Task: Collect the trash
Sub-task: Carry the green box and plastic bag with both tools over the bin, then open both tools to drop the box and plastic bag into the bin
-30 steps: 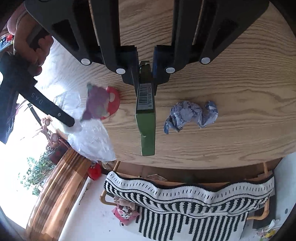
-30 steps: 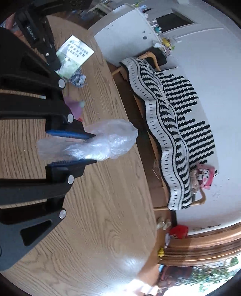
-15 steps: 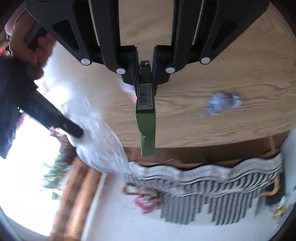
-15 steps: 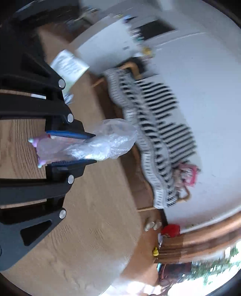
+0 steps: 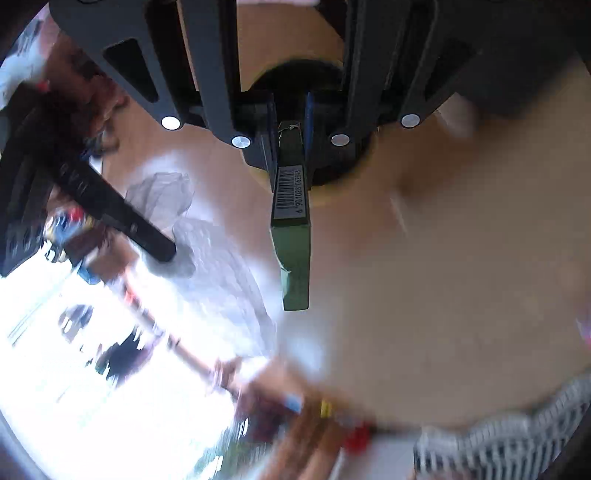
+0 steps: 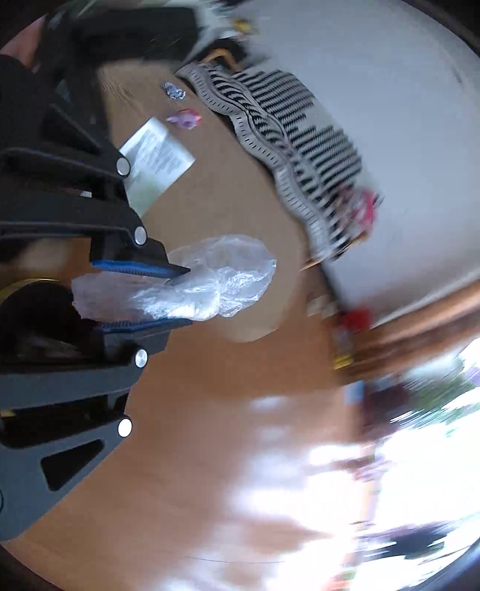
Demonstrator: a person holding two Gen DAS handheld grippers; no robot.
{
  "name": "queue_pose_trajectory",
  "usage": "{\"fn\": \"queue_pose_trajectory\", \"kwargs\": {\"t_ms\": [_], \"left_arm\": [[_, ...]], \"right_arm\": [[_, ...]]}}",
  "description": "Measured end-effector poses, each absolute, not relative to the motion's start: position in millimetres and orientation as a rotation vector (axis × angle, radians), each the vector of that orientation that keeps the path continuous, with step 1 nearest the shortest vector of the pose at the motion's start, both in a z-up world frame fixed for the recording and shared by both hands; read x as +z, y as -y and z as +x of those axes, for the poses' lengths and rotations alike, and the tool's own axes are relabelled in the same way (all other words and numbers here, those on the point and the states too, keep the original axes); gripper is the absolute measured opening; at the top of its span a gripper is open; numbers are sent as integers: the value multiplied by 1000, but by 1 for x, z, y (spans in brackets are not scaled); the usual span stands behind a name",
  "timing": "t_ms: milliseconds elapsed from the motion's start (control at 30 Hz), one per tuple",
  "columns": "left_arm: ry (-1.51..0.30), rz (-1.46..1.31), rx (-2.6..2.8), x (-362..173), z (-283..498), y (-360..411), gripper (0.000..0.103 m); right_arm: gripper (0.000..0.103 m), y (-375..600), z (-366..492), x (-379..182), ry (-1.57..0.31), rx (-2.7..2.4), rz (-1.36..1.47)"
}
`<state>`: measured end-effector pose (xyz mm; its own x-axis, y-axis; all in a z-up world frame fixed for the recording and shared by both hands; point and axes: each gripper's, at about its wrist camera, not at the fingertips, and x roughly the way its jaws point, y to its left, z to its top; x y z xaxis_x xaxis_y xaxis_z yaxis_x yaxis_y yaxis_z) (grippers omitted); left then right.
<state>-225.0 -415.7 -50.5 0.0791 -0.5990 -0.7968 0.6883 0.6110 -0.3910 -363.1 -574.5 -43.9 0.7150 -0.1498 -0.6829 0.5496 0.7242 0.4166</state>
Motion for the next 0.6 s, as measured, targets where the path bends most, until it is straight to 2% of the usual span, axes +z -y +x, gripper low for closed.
{"fn": "queue_pose_trajectory", "kwargs": {"t_ms": [33, 100, 167, 267, 467, 500, 533, 567, 600], "left_arm": [[-1167, 154, -962, -73, -236, 422, 10], [-1267, 262, -977, -116, -253, 431, 10], [-1355, 221, -1028, -125, -252, 436, 10], [-1192, 369, -1026, -112, -264, 446, 10], [-1160, 459, -1009, -115, -273, 449, 11], [-1170, 462, -989, -118, -271, 449, 29], [-1188, 456, -968, -119, -266, 451, 50], [-1209, 439, -948, -121, -267, 448, 95], [-1211, 417, -952, -118, -262, 446, 97]], "right_arm": [[21, 580, -372, -79, -752, -435, 711], [21, 582, -384, -114, -816, -457, 758], [21, 586, -394, -133, -830, -472, 793], [21, 590, -397, -141, -832, -459, 833], [22, 599, -392, -144, -849, -473, 834], [25, 593, -383, -143, -861, -469, 844], [46, 596, -381, -144, -886, -469, 863], [84, 599, -382, -144, -892, -464, 881], [98, 601, -384, -141, -876, -463, 891]]}}
